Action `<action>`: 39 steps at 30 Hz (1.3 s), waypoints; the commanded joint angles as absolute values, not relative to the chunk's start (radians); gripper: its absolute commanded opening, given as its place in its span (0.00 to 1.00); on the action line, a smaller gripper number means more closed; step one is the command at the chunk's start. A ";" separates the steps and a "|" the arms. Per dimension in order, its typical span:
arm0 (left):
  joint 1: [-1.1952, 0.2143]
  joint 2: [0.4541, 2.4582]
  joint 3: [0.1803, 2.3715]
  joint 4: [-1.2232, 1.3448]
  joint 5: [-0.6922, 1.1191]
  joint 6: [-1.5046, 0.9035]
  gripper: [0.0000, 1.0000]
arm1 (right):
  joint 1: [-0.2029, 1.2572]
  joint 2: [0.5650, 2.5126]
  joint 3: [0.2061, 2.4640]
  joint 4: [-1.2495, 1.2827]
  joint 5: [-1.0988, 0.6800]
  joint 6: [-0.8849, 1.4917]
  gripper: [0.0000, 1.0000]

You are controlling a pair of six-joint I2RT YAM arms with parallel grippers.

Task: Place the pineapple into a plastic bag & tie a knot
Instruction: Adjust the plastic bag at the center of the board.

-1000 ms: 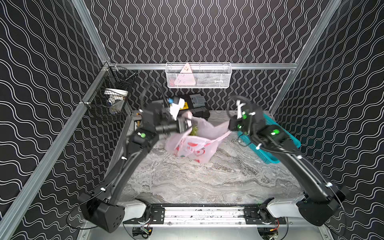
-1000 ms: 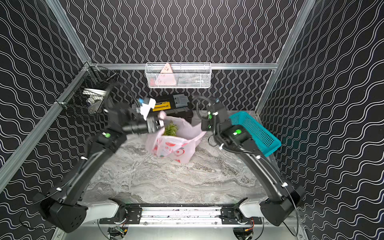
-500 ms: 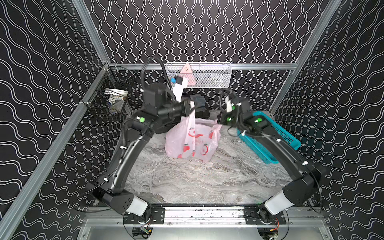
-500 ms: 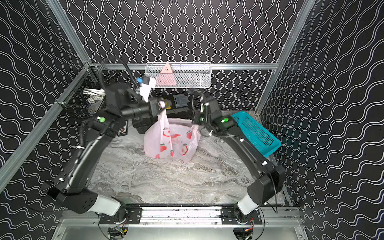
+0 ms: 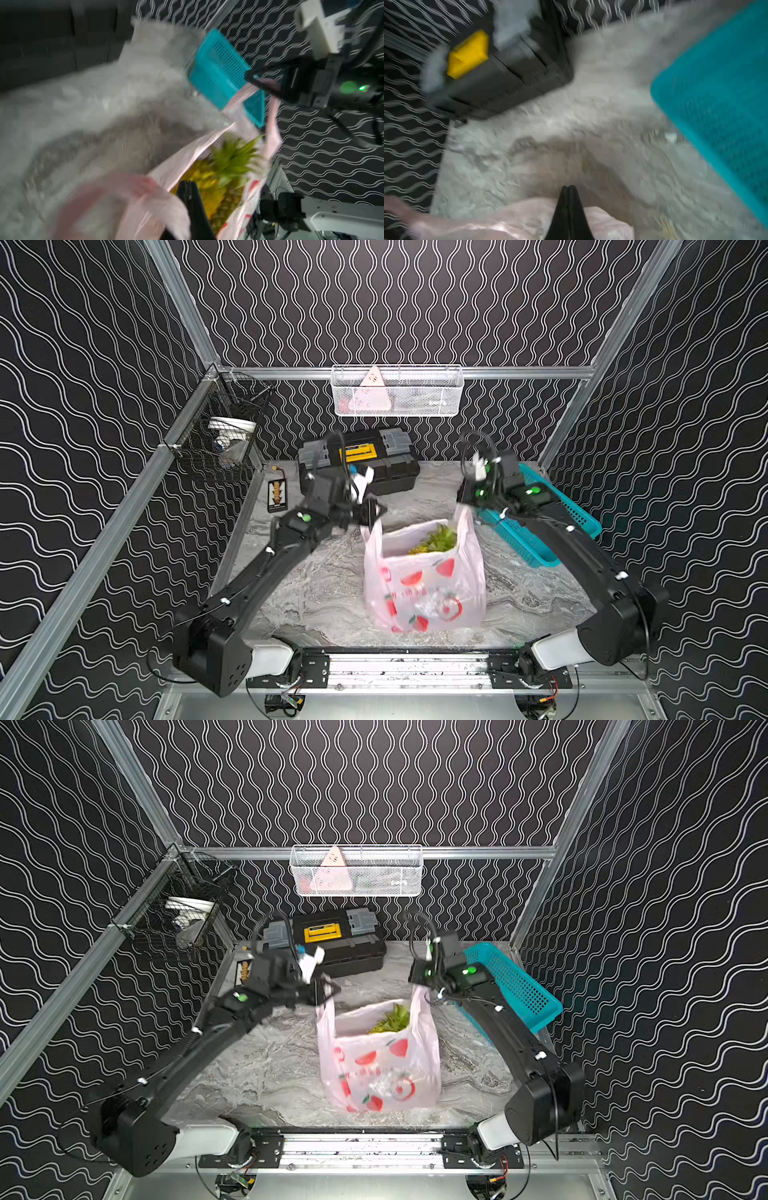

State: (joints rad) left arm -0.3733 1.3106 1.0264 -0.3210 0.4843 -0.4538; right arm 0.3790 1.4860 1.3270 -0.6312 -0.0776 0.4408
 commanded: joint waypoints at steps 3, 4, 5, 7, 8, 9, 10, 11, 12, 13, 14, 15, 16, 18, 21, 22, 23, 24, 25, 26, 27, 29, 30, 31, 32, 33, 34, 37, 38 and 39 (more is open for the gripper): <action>-0.381 1.220 0.981 -0.128 0.479 -0.467 0.00 | 0.382 1.465 1.322 -0.530 -0.156 0.497 0.00; -0.381 1.217 1.024 -0.176 0.464 -0.433 0.00 | 0.382 1.456 1.355 -0.541 -0.154 0.488 0.00; -0.381 1.221 1.076 -0.216 0.454 -0.408 0.00 | 0.382 1.450 1.394 -0.562 -0.153 0.480 0.00; -0.382 1.229 1.188 -0.293 0.433 -0.363 0.00 | 0.382 1.440 1.506 -0.619 -0.152 0.460 0.00; -0.382 1.229 1.231 -0.309 0.427 -0.349 0.00 | 0.382 1.433 1.551 -0.642 -0.148 0.455 0.00; -0.382 1.227 1.278 -0.330 0.422 -0.332 0.00 | 0.383 1.425 1.600 -0.663 -0.140 0.450 0.00; -0.382 1.224 1.321 -0.349 0.412 -0.319 0.00 | 0.382 1.411 1.641 -0.676 -0.124 0.446 0.00; -0.382 1.223 1.353 -0.359 0.405 -0.310 0.00 | 0.382 1.399 1.670 -0.685 -0.112 0.442 0.00; -0.382 1.219 1.388 -0.377 0.392 -0.292 0.00 | 0.382 1.385 1.698 -0.688 -0.103 0.435 0.00; -0.382 1.215 1.415 -0.389 0.381 -0.282 0.00 | 0.381 1.377 1.730 -0.701 -0.089 0.428 0.00; -0.382 1.213 1.440 -0.404 0.380 -0.274 0.00 | 0.380 1.373 1.757 -0.718 -0.075 0.420 0.00; -0.382 1.213 1.460 -0.416 0.380 -0.264 0.00 | 0.381 1.372 1.779 -0.729 -0.067 0.412 0.00; -0.382 1.215 1.475 -0.425 0.382 -0.255 0.00 | 0.381 1.370 1.793 -0.741 -0.065 0.407 0.00; -0.382 1.212 1.483 -0.428 0.388 -0.255 0.00 | 0.381 1.368 1.792 -0.751 -0.051 0.403 0.00; -0.382 1.212 1.455 -0.417 0.390 -0.255 0.00 | 0.381 1.360 1.738 -0.725 -0.056 0.409 0.00; -0.382 1.209 1.427 -0.399 0.397 -0.265 0.00 | 0.381 1.360 1.717 -0.711 -0.060 0.414 0.00; -0.382 1.206 1.403 -0.391 0.405 -0.273 0.00 | 0.380 1.362 1.703 -0.702 -0.063 0.417 0.00; -0.382 1.202 1.378 -0.382 0.415 -0.281 0.00 | 0.381 1.367 1.693 -0.696 -0.068 0.418 0.00; -0.382 1.195 1.356 -0.374 0.420 -0.288 0.00 | 0.381 1.379 1.699 -0.700 -0.079 0.420 0.00; -0.382 1.185 1.343 -0.369 0.423 -0.293 0.00 | 0.381 1.389 1.725 -0.717 -0.072 0.418 0.00; -0.382 1.173 1.339 -0.366 0.422 -0.296 0.00 | 0.383 1.399 1.760 -0.727 -0.074 0.407 0.00; -0.382 1.157 1.370 -0.389 0.406 -0.289 0.00 | 0.383 1.423 1.853 -0.746 -0.070 0.396 0.00; -0.382 1.153 1.390 -0.404 0.396 -0.282 0.00 | 0.382 1.440 1.902 -0.764 -0.068 0.388 0.00; -0.382 1.156 1.411 -0.420 0.393 -0.272 0.00 | 0.382 1.462 1.954 -0.791 -0.067 0.379 0.00; -0.382 1.160 1.422 -0.433 0.393 -0.264 0.00 | 0.382 1.487 1.982 -0.812 -0.067 0.372 0.00; -0.382 1.163 1.419 -0.435 0.393 -0.260 0.00 | 0.382 1.499 1.978 -0.817 -0.077 0.373 0.00; -0.382 1.167 1.405 -0.433 0.394 -0.258 0.00 | 0.382 1.501 1.945 -0.806 -0.094 0.379 0.00; -0.382 1.173 1.333 -0.398 0.414 -0.265 0.00 | 0.383 1.460 1.734 -0.715 -0.117 0.418 0.00; -0.382 1.173 1.312 -0.387 0.425 -0.267 0.00 | 0.382 1.446 1.683 -0.688 -0.121 0.429 0.00; -0.382 1.175 1.291 -0.376 0.437 -0.268 0.00 | 0.382 1.437 1.635 -0.671 -0.124 0.436 0.00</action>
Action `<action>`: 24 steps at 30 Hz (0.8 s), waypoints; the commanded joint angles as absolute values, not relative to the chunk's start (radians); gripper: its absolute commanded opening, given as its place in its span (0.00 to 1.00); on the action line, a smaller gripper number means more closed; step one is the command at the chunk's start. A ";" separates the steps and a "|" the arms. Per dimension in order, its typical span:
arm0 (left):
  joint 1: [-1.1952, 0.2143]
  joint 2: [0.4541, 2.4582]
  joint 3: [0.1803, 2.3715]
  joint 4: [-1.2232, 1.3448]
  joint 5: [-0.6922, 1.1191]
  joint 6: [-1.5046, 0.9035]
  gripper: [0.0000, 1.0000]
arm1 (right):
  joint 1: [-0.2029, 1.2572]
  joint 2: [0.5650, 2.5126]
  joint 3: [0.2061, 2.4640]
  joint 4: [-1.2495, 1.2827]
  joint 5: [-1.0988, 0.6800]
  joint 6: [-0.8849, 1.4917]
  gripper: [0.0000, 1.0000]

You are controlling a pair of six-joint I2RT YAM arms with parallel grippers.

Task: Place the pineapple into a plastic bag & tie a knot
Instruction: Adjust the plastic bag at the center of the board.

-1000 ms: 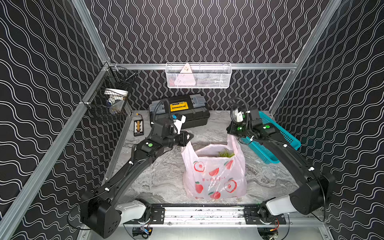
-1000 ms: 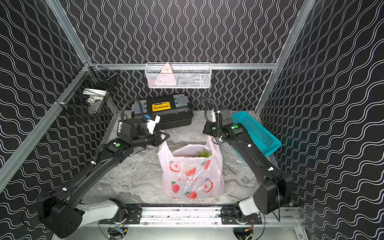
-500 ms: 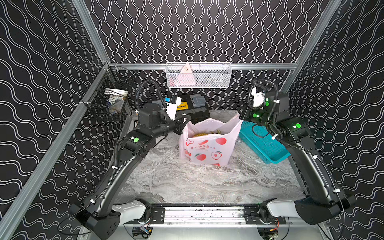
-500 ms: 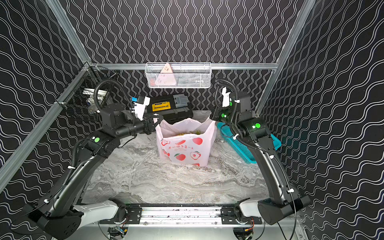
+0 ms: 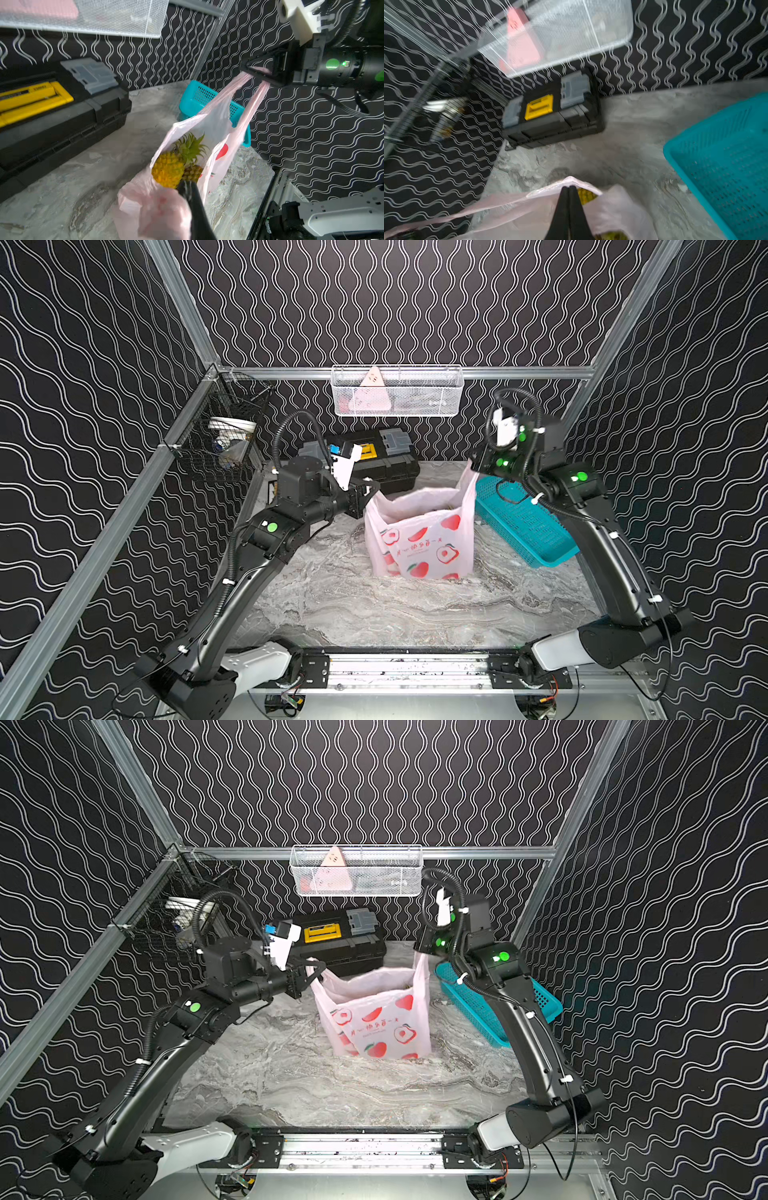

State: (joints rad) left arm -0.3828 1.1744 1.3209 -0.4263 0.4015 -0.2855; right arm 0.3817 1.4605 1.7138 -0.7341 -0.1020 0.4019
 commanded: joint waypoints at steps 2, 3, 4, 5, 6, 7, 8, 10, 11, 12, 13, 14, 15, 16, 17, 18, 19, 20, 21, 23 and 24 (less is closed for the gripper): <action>-0.382 1.175 1.269 -0.361 0.459 -0.270 0.00 | 0.383 1.428 1.606 -0.668 -0.130 0.440 0.00; -0.382 1.174 1.267 -0.358 0.471 -0.268 0.00 | 0.382 1.428 1.614 -0.674 -0.137 0.435 0.00; -0.382 1.173 1.271 -0.360 0.482 -0.265 0.00 | 0.382 1.425 1.636 -0.687 -0.140 0.426 0.07; -0.382 1.170 1.277 -0.358 0.491 -0.262 0.00 | 0.382 1.422 1.657 -0.695 -0.137 0.419 0.14; -0.382 1.170 1.284 -0.355 0.499 -0.260 0.00 | 0.383 1.420 1.685 -0.699 -0.137 0.412 0.22; -0.382 1.169 1.293 -0.356 0.506 -0.255 0.00 | 0.383 1.416 1.723 -0.706 -0.130 0.403 0.34; -0.382 1.169 1.301 -0.361 0.510 -0.251 0.00 | 0.382 1.417 1.755 -0.714 -0.126 0.395 0.45; -0.382 1.180 1.323 -0.380 0.512 -0.241 0.11 | 0.386 1.420 1.823 -0.722 -0.141 0.372 0.58; -0.382 1.183 1.331 -0.387 0.517 -0.238 0.16 | 0.391 1.422 1.845 -0.718 -0.155 0.361 0.63; -0.382 1.186 1.334 -0.391 0.520 -0.236 0.23 | 0.396 1.426 1.872 -0.718 -0.186 0.346 0.66; -0.382 1.189 1.336 -0.391 0.520 -0.238 0.31 | 0.407 1.432 1.894 -0.716 -0.220 0.334 0.68; -0.382 1.188 1.336 -0.390 0.517 -0.240 0.39 | 0.419 1.436 1.906 -0.714 -0.250 0.325 0.69; -0.382 1.188 1.335 -0.386 0.515 -0.244 0.49 | 0.437 1.444 1.914 -0.706 -0.299 0.321 0.70; -0.382 1.187 1.335 -0.381 0.515 -0.249 0.55 | 0.449 1.453 1.912 -0.694 -0.370 0.319 0.72; -0.382 1.186 1.336 -0.374 0.519 -0.254 0.58 | 0.449 1.464 1.905 -0.683 -0.432 0.316 0.74; -0.382 1.187 1.336 -0.366 0.525 -0.259 0.62 | 0.492 1.474 1.884 -0.669 -0.467 0.315 0.77; -0.382 1.187 1.338 -0.361 0.526 -0.264 0.63 | 0.517 1.480 1.859 -0.657 -0.450 0.309 0.81; -0.382 1.185 1.343 -0.366 0.513 -0.265 0.63 | 0.534 1.484 1.833 -0.644 -0.427 0.300 0.84; -0.382 1.181 1.348 -0.382 0.483 -0.266 0.63 | 0.544 1.486 1.796 -0.613 -0.411 0.302 0.87; -0.380 1.170 1.362 -0.438 0.361 -0.257 0.63 | 0.545 1.504 1.748 -0.554 -0.431 0.325 0.89; -0.379 1.161 1.364 -0.462 0.289 -0.256 0.65 | 0.547 1.527 1.750 -0.542 -0.445 0.326 0.91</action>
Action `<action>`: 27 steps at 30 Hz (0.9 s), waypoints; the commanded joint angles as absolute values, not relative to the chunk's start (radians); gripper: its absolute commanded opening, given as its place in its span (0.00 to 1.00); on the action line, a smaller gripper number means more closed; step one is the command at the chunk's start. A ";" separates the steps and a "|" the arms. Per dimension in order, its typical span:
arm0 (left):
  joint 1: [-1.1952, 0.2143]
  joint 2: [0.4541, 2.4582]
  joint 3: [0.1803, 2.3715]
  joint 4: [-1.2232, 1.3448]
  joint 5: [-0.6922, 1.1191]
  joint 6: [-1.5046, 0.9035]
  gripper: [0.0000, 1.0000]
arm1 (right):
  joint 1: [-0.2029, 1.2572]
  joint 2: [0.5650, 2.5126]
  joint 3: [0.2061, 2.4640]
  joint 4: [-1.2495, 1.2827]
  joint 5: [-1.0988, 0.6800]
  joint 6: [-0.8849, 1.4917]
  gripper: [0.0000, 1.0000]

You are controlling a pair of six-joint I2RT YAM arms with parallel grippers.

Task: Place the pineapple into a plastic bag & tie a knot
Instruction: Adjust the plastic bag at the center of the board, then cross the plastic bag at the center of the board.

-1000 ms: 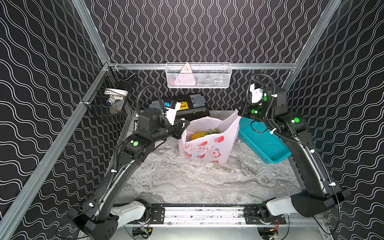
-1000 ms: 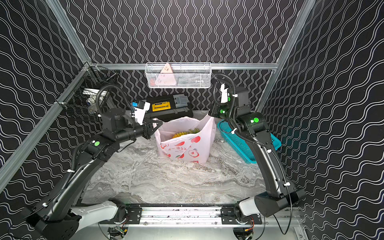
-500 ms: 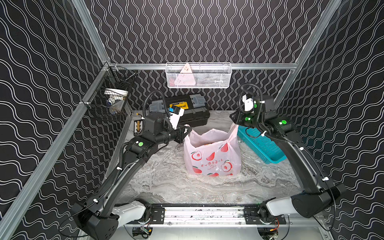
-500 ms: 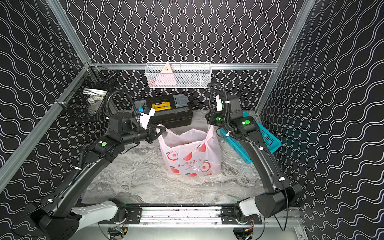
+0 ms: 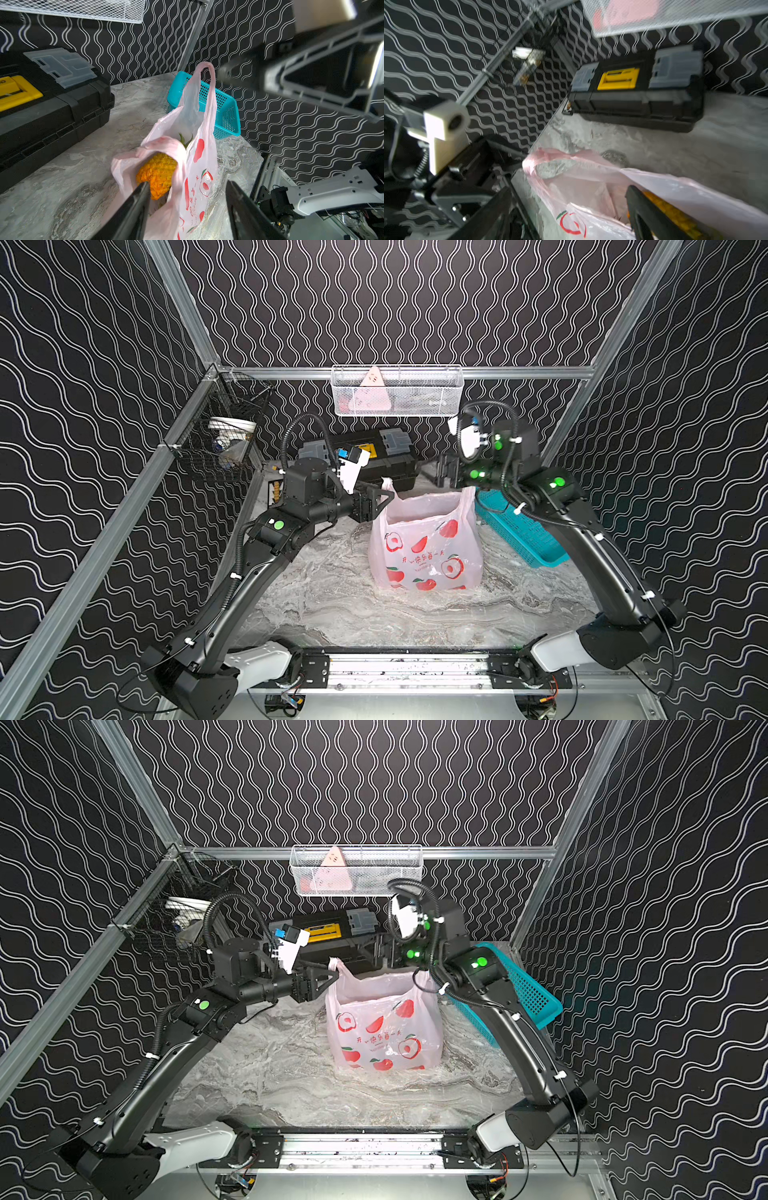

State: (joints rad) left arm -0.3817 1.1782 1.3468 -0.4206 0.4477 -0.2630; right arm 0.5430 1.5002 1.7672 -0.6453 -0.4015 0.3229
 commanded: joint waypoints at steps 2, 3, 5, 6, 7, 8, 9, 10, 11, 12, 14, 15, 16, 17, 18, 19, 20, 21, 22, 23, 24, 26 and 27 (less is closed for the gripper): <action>-0.359 1.135 1.347 -0.478 0.226 -0.258 0.70 | 0.566 1.587 1.799 -0.554 -0.476 0.313 0.94; -0.344 1.118 1.335 -0.478 0.221 -0.260 0.71 | 0.577 1.618 1.828 -0.559 -0.487 0.304 0.96; -0.301 1.091 1.310 -0.470 0.243 -0.267 0.73 | 0.599 1.659 1.867 -0.560 -0.502 0.289 0.99; -0.275 1.082 1.301 -0.470 0.260 -0.268 0.73 | 0.608 1.673 1.879 -0.552 -0.507 0.283 1.00; -0.249 1.077 1.294 -0.475 0.284 -0.267 0.73 | 0.615 1.685 1.891 -0.551 -0.511 0.276 1.00; -0.226 1.074 1.287 -0.476 0.305 -0.268 0.73 | 0.620 1.696 1.901 -0.551 -0.514 0.271 1.00; -0.199 1.072 1.279 -0.473 0.335 -0.271 0.73 | 0.624 1.708 1.912 -0.556 -0.515 0.267 1.00; -0.175 1.070 1.269 -0.468 0.363 -0.277 0.73 | 0.627 1.718 1.922 -0.562 -0.515 0.263 1.00; -0.158 1.068 1.261 -0.459 0.383 -0.281 0.73 | 0.630 1.725 1.928 -0.566 -0.512 0.261 1.00; -0.143 1.067 1.254 -0.453 0.402 -0.287 0.73 | 0.631 1.733 1.931 -0.568 -0.507 0.261 1.00; -0.131 1.066 1.242 -0.437 0.425 -0.293 0.73 | 0.631 1.744 1.932 -0.567 -0.498 0.261 0.99; -0.129 1.067 1.237 -0.430 0.433 -0.294 0.73 | 0.632 1.753 1.939 -0.574 -0.487 0.258 0.97; -0.127 1.071 1.236 -0.424 0.438 -0.297 0.73 | 0.632 1.763 1.950 -0.586 -0.483 0.254 0.96; -0.127 1.075 1.237 -0.419 0.446 -0.301 0.73 | 0.632 1.770 1.956 -0.595 -0.483 0.248 0.94; -0.127 1.079 1.236 -0.415 0.453 -0.300 0.73 | 0.633 1.773 1.960 -0.603 -0.482 0.243 0.93; -0.126 1.084 1.236 -0.408 0.458 -0.304 0.73 | 0.636 1.775 1.959 -0.606 -0.478 0.239 0.91; -0.126 1.087 1.235 -0.401 0.464 -0.307 0.73 | 0.640 1.775 1.955 -0.607 -0.471 0.233 0.87; -0.126 1.090 1.232 -0.392 0.472 -0.310 0.73 | 0.643 1.776 1.950 -0.605 -0.462 0.230 0.85; -0.126 1.094 1.228 -0.382 0.482 -0.313 0.73 | 0.643 1.776 1.948 -0.604 -0.457 0.229 0.84; -0.125 1.097 1.225 -0.372 0.489 -0.317 0.73 | 0.643 1.779 1.950 -0.606 -0.458 0.227 0.77; -0.126 1.101 1.222 -0.366 0.493 -0.322 0.73 | 0.644 1.782 1.951 -0.606 -0.459 0.227 0.70; -0.126 1.106 1.217 -0.353 0.502 -0.328 0.73 | 0.644 1.784 1.949 -0.596 -0.471 0.229 0.58; -0.126 1.109 1.215 -0.345 0.510 -0.331 0.73 | 0.644 1.784 1.949 -0.593 -0.474 0.231 0.50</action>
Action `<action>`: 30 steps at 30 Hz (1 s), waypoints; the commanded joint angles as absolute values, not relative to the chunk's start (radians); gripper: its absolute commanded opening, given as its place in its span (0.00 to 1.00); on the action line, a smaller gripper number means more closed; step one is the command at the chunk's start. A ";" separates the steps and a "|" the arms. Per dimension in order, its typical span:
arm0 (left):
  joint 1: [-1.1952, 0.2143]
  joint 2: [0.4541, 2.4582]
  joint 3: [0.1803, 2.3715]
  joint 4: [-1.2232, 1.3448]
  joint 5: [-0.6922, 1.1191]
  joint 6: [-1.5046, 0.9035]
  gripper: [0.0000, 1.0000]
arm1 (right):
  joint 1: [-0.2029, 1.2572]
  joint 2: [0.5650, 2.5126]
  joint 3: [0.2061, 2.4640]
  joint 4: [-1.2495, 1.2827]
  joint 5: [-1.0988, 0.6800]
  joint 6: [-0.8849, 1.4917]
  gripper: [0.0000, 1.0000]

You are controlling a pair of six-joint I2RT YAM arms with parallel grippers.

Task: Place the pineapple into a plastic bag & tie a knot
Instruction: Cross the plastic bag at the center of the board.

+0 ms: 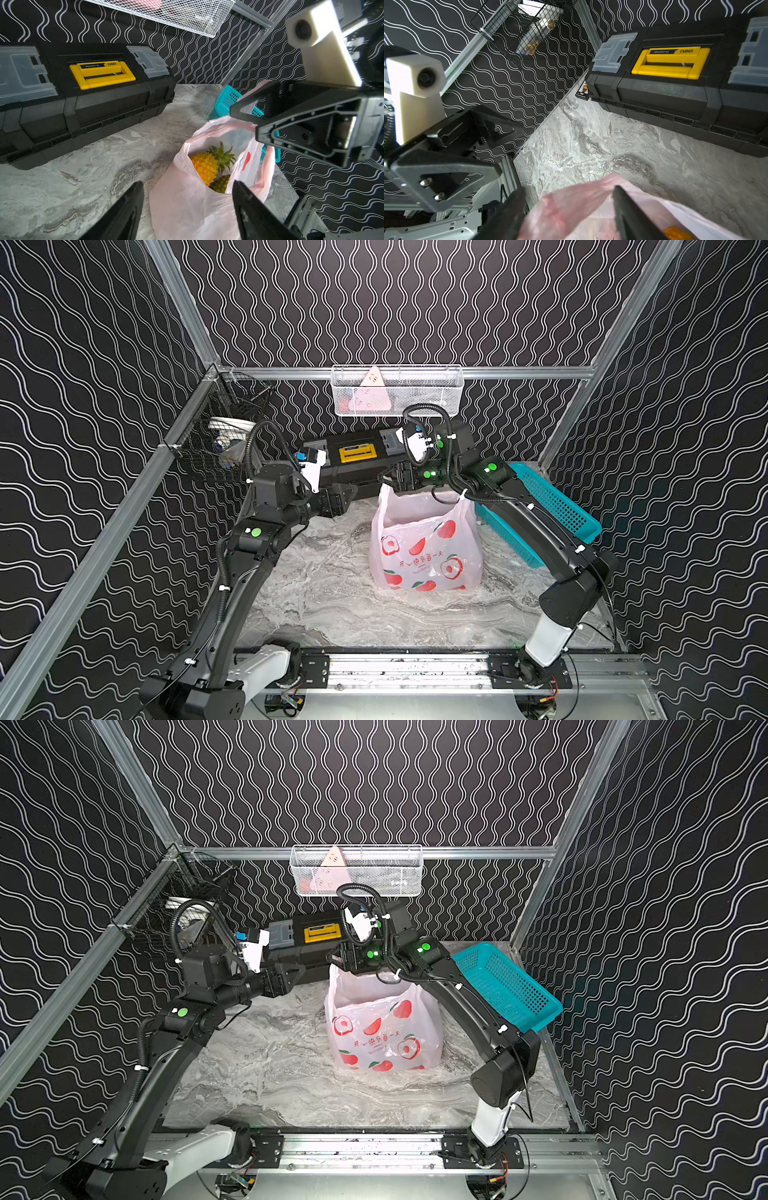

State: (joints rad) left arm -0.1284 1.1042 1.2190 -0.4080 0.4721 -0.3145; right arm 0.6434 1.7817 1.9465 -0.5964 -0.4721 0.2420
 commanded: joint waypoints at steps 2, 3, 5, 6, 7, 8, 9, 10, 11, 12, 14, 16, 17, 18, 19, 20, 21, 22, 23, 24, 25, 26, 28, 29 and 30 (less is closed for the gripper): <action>-0.126 1.113 1.210 -0.328 0.525 -0.334 0.73 | 0.644 1.777 1.943 -0.579 -0.478 0.236 0.36; -0.126 1.114 1.205 -0.316 0.536 -0.335 0.74 | 0.644 1.772 1.941 -0.577 -0.482 0.235 0.28; -0.126 1.115 1.188 -0.275 0.561 -0.339 0.78 | 0.645 1.764 1.947 -0.580 -0.479 0.236 0.13; -0.126 1.115 1.173 -0.233 0.585 -0.342 0.82 | 0.645 1.758 1.956 -0.587 -0.473 0.232 0.08; -0.126 1.115 1.158 -0.190 0.609 -0.342 0.84 | 0.645 1.754 1.966 -0.597 -0.467 0.229 0.06; -0.126 1.118 1.141 -0.136 0.641 -0.346 0.85 | 0.644 1.750 1.980 -0.608 -0.458 0.224 0.02; -0.126 1.122 1.122 -0.072 0.668 -0.347 0.87 | 0.645 1.747 2.001 -0.623 -0.453 0.218 0.00; -0.126 1.125 1.102 -0.005 0.697 -0.346 0.89 | 0.644 1.744 2.022 -0.638 -0.453 0.210 0.00; -0.126 1.128 1.082 0.069 0.714 -0.354 0.92 | 0.644 1.745 2.048 -0.659 -0.454 0.202 0.00; -0.126 1.136 1.068 0.139 0.732 -0.371 0.93 | 0.645 1.750 2.075 -0.682 -0.457 0.195 0.00; -0.124 1.169 1.063 0.284 0.789 -0.432 0.94 | 0.644 1.760 2.119 -0.720 -0.476 0.182 0.00; -0.128 1.230 1.087 0.438 0.875 -0.540 0.95 | 0.644 1.768 2.146 -0.752 -0.495 0.171 0.00; -0.134 1.266 1.100 0.526 0.913 -0.598 0.98 | 0.645 1.773 2.156 -0.768 -0.503 0.165 0.00; -0.138 1.295 1.112 0.597 0.941 -0.650 0.99 | 0.645 1.776 2.160 -0.782 -0.505 0.161 0.00; -0.140 1.321 1.114 0.665 0.960 -0.703 0.99 | 0.644 1.778 2.162 -0.789 -0.503 0.159 0.00; -0.143 1.345 1.112 0.753 0.980 -0.770 0.99 | 0.644 1.777 2.159 -0.795 -0.502 0.157 0.00; -0.152 1.371 1.119 0.821 1.009 -0.828 0.99 | 0.644 1.776 2.154 -0.796 -0.503 0.154 0.00; -0.164 1.393 1.129 0.859 1.028 -0.863 0.99 | 0.644 1.773 2.147 -0.793 -0.502 0.155 0.00; -0.183 1.414 1.138 0.874 1.047 -0.880 0.99 | 0.644 1.770 2.139 -0.785 -0.499 0.156 0.00; -0.204 1.427 1.147 0.848 1.066 -0.861 0.99 | 0.644 1.769 2.135 -0.776 -0.496 0.161 0.00; -0.222 1.432 1.153 0.799 1.071 -0.822 0.99 | 0.644 1.770 2.136 -0.772 -0.489 0.167 0.00; -0.243 1.429 1.152 0.717 1.071 -0.756 0.99 | 0.644 1.771 2.139 -0.769 -0.482 0.172 0.00; -0.276 1.411 1.143 0.566 1.038 -0.623 0.99 | 0.644 1.772 2.144 -0.758 -0.470 0.182 0.00; -0.290 1.399 1.137 0.486 1.012 -0.559 0.99 | 0.643 1.770 2.142 -0.750 -0.457 0.187 0.00; -0.296 1.387 1.133 0.426 0.988 -0.510 0.99 | 0.643 1.765 2.136 -0.738 -0.445 0.192 0.00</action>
State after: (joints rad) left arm -0.2798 1.4101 1.1378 0.5842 1.0149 -0.6750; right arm 0.6437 1.7748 2.1376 -0.7784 -0.4747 0.1753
